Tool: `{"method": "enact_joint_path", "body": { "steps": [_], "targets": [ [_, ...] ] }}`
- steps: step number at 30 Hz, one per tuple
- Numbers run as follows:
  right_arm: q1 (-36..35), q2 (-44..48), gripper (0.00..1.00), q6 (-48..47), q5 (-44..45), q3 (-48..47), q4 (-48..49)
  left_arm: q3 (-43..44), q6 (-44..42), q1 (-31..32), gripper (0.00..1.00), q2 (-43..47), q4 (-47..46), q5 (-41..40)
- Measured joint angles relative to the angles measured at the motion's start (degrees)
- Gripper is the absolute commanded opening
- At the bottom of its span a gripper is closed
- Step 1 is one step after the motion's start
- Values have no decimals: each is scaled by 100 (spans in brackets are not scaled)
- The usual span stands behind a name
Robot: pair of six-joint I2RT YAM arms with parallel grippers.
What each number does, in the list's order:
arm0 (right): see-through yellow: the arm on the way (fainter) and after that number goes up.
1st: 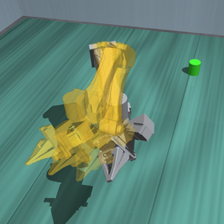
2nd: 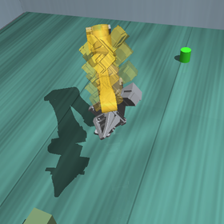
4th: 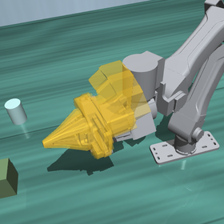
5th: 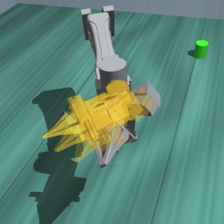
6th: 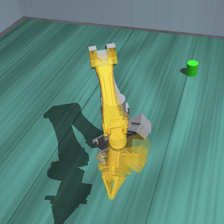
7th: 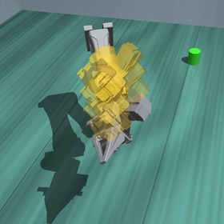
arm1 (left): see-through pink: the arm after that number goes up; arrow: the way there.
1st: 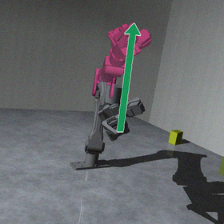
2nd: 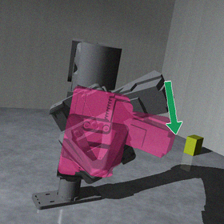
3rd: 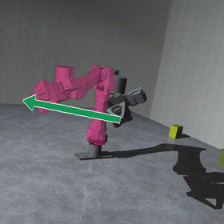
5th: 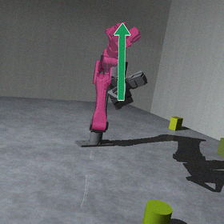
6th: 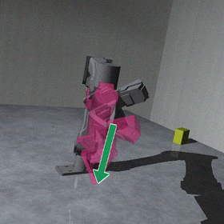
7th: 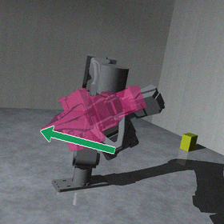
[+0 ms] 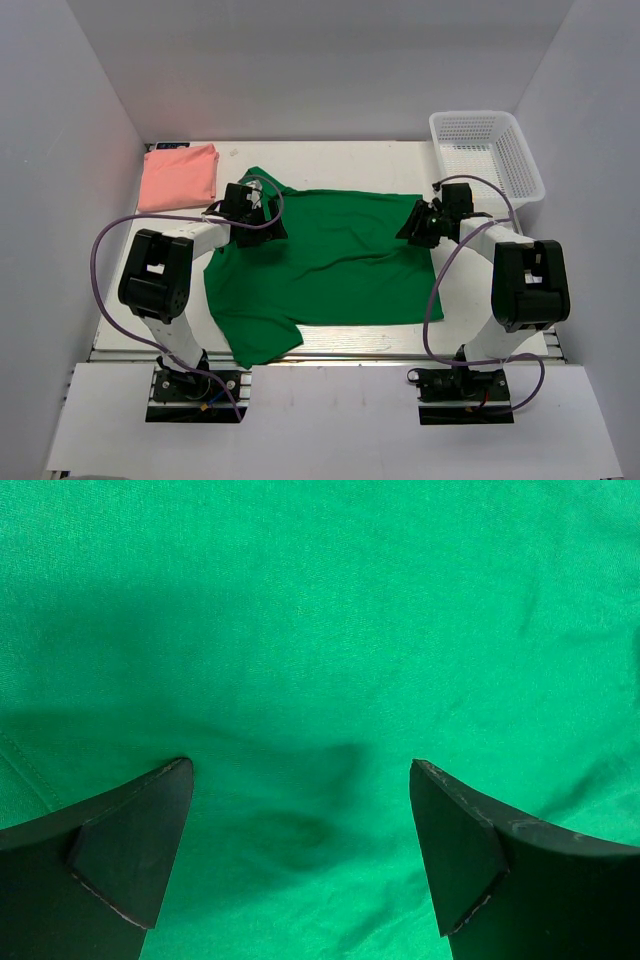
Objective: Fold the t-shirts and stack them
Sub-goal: Flatten out the tshirt
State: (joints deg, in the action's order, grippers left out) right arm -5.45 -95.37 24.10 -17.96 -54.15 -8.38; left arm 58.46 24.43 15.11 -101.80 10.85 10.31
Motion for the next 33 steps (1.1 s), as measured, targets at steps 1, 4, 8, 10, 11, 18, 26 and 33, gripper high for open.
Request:
{"method": "enact_joint_path", "body": {
  "steps": [1, 4, 8, 10, 11, 18, 26, 33],
  "targets": [
    [2, 0, 40, 11, -44, 0, 15, 0, 0, 0, 100, 0, 0, 0],
    [4, -46, 32, 31, -142, -7, 92, 0, 0, 0, 100, 0, 0, 2],
    [9, -216, 37, 31, -44, -46, 81, 0, 0, 0, 100, 0, 7, -15],
    [9, -221, 39, -9, 151, -55, -9, 0, 0, 0, 100, 0, 7, -26],
    [9, -190, 39, -28, 256, -57, -57, 0, 0, 0, 100, 0, 7, -31],
    [24, 481, 48, -149, 951, -28, -374, 0, 0, 0, 100, 0, 7, -33],
    [101, 518, 49, -214, 1108, 61, -481, 0, -24, 0, 100, -2, 7, -26],
    [109, -33, 26, -256, 739, 61, -474, 0, -28, 0, 100, -2, 7, -24]
  ]
}}
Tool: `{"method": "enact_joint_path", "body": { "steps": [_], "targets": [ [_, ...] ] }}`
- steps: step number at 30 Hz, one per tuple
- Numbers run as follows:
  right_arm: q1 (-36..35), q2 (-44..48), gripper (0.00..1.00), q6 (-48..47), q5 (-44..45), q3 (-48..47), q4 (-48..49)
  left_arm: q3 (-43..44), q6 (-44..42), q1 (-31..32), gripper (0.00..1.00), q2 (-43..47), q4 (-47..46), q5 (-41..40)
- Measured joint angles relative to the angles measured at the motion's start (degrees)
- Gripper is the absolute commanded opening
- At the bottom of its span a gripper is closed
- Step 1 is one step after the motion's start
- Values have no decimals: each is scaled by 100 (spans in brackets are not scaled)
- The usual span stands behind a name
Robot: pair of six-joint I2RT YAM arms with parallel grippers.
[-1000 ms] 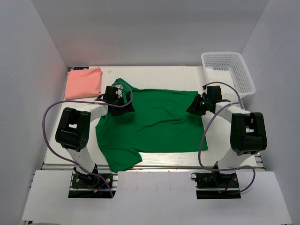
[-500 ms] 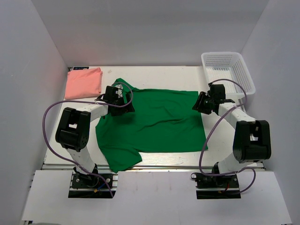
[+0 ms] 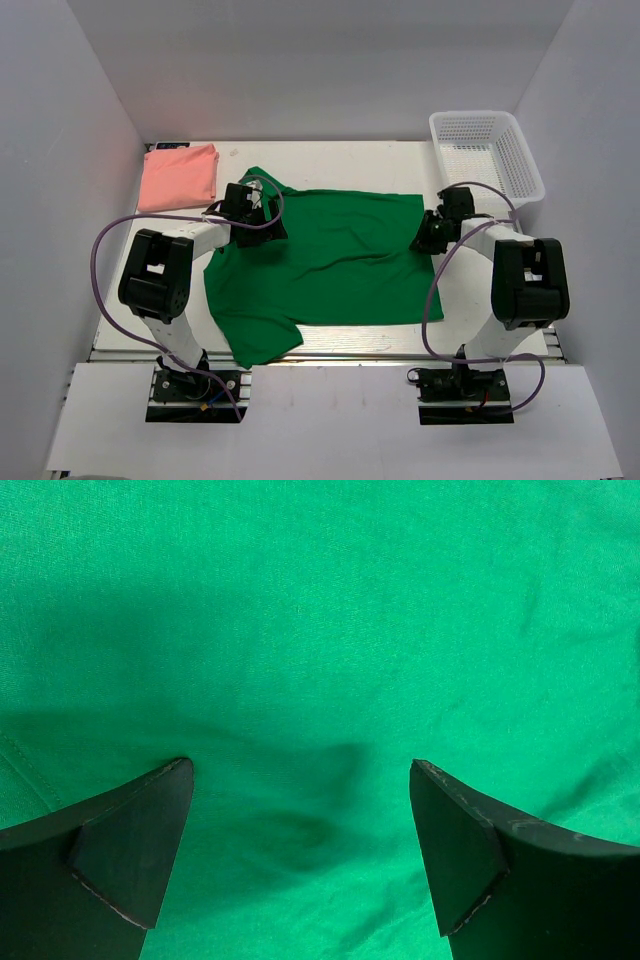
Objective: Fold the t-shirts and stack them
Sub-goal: Flatten out the tshirt
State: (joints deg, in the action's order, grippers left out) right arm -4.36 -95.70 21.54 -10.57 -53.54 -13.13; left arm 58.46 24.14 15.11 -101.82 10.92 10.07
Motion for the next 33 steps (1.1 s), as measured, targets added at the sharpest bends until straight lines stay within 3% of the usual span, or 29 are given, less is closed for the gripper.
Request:
{"method": "enact_joint_path", "body": {
  "steps": [1, 4, 20, 26, 29, 31, 32, 33],
  "targets": [
    [0, -50, 13, 0, -48, 0, -2, 0, -4, 0, 100, 0, 0, -2],
    [2, -129, 0, -11, -153, -4, -2, 0, -11, 0, 100, 0, 2, -7],
    [13, -24, 0, -81, 466, -544, -11, 0, -11, 2, 100, 2, 2, -46],
    [22, -177, 0, -85, 905, -868, -240, 26, 114, 20, 100, -9, 11, -472],
    [22, -413, 7, -44, 1104, -929, -420, 247, 240, 22, 100, -162, 127, -743],
    [22, -581, 24, -4, 1193, -984, -568, 457, 289, 13, 100, -310, 179, -850],
    [22, -662, 28, 15, 1237, -1027, -647, 549, 297, 4, 100, -389, 192, -885],
    [26, -715, 40, 20, 1281, -1058, -693, 599, 310, -4, 100, -428, 195, -905]
  ]
}}
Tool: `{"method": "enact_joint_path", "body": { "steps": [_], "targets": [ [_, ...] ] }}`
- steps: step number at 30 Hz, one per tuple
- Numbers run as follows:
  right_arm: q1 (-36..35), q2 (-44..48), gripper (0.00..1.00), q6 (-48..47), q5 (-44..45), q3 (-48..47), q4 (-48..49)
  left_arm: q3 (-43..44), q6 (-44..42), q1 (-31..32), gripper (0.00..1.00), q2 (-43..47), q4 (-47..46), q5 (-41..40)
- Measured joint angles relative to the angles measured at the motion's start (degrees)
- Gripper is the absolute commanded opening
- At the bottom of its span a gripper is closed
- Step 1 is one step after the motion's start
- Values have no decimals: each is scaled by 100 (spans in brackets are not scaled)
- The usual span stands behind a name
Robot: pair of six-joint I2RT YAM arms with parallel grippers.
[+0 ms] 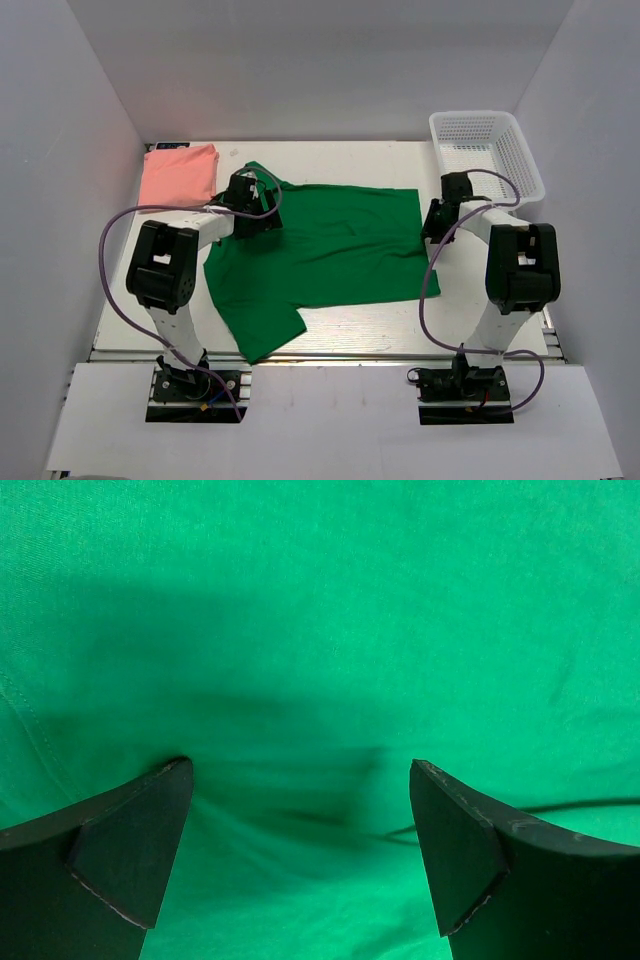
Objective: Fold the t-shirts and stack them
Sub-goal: Flatten out the tshirt, then grap the side of the flattened tshirt closest away from the robot with both arms
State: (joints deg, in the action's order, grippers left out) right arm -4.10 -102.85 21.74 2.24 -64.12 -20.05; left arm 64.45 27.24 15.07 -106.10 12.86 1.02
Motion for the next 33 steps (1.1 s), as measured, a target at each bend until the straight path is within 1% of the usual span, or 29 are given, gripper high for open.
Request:
{"method": "enact_joint_path", "body": {
  "steps": [2, 4, 5, 7, 10, 13, 16, 18, 21, 25, 26, 30, 33],
  "targets": [
    [4, -17, 56, -11, 9, -31, -61, 57, 0, -20, 100, -48, -15, 26],
    [2, 31, 67, -74, -26, -63, -59, 59, -28, -35, 100, -52, -66, 118],
    [2, 85, 70, -103, -72, -63, -52, 59, -48, -33, 100, -52, -85, 170],
    [2, 295, 70, -142, -195, -48, -61, 59, -109, -31, 100, -52, -92, 267],
    [0, 927, 70, -151, -352, 153, -22, 59, -190, -20, 100, -31, -74, 372],
    [-9, 1838, 70, -105, -398, 658, -2, 44, -249, 7, 100, 127, 11, 492],
    [-2, 2487, 71, -22, -385, 1174, -107, -79, -284, 15, 100, 560, 114, 562],
    [-2, 2793, 71, 50, -369, 1569, -236, -304, -278, 20, 100, 1080, 249, 562],
    [2, 3167, 71, 192, -369, 2164, -459, -798, -201, 46, 100, 2149, 553, 555],
    [13, 3604, 71, 393, -376, 2859, -691, -1683, 50, 57, 100, 3657, 1130, 588],
    [13, 3722, 70, 455, -380, 3008, -713, -1902, 120, 61, 100, 3952, 1309, 632],
    [28, 4192, 66, 645, -415, 3432, -658, -2970, 326, 87, 100, 5167, 1989, 1161],
    [28, 4271, 61, 726, -455, 3609, -549, -3501, 420, 125, 100, 5512, 2490, 1650]
  ]
}}
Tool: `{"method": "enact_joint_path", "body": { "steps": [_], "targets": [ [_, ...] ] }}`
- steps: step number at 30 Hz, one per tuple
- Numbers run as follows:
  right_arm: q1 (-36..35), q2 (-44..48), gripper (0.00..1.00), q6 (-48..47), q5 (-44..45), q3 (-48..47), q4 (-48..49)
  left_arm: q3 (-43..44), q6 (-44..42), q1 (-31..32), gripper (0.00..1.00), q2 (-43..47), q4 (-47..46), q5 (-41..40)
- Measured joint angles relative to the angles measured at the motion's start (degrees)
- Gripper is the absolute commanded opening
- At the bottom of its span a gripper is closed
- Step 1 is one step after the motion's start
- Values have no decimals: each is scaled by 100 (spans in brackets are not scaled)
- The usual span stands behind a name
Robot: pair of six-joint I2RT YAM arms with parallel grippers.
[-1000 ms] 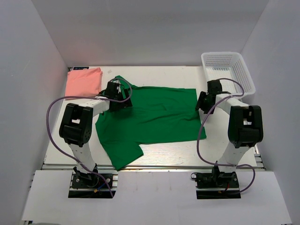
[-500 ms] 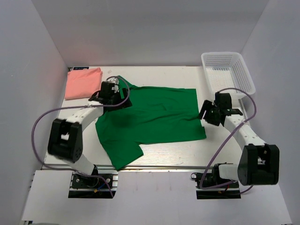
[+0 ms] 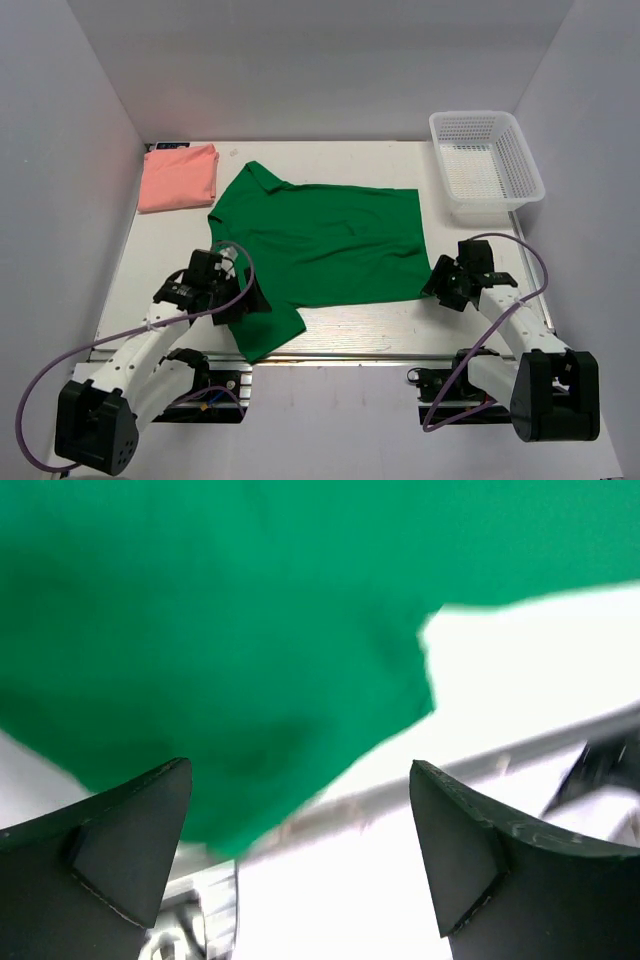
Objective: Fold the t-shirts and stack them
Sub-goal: Grap the side of the flattened tshirt closest away from the robot with both arms
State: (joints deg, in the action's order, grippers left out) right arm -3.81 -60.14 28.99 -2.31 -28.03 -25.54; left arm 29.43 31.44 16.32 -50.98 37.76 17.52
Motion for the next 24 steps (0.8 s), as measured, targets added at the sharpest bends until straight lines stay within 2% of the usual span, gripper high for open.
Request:
{"method": "enact_joint_path", "body": {
  "steps": [5, 12, 14, 17, 18, 22, 24],
  "targets": [
    [0, -42, 59, 90, -42, 105, 203, -192, 37, 109, 100, -116, 787, 459],
    [0, -162, 59, 310, 46, 264, 739, -192, 57, 280, 100, -553, 1471, 496],
    [0, -269, 53, 345, 52, 258, 914, -192, 63, 363, 100, -743, 1574, 483],
    [7, -466, 50, 393, 42, 219, 1150, -197, 96, 509, 95, -1154, 1626, 461],
    [7, -518, 50, 404, 42, 219, 1231, -197, 105, 564, 90, -1333, 1626, 444],
    [9, -669, 37, 461, 17, 216, 1449, -173, 260, 732, 73, -1718, 1622, 299],
    [11, -710, 30, 494, -2, 223, 1517, -155, 374, 785, 71, -1711, 1626, 127]
  ]
}}
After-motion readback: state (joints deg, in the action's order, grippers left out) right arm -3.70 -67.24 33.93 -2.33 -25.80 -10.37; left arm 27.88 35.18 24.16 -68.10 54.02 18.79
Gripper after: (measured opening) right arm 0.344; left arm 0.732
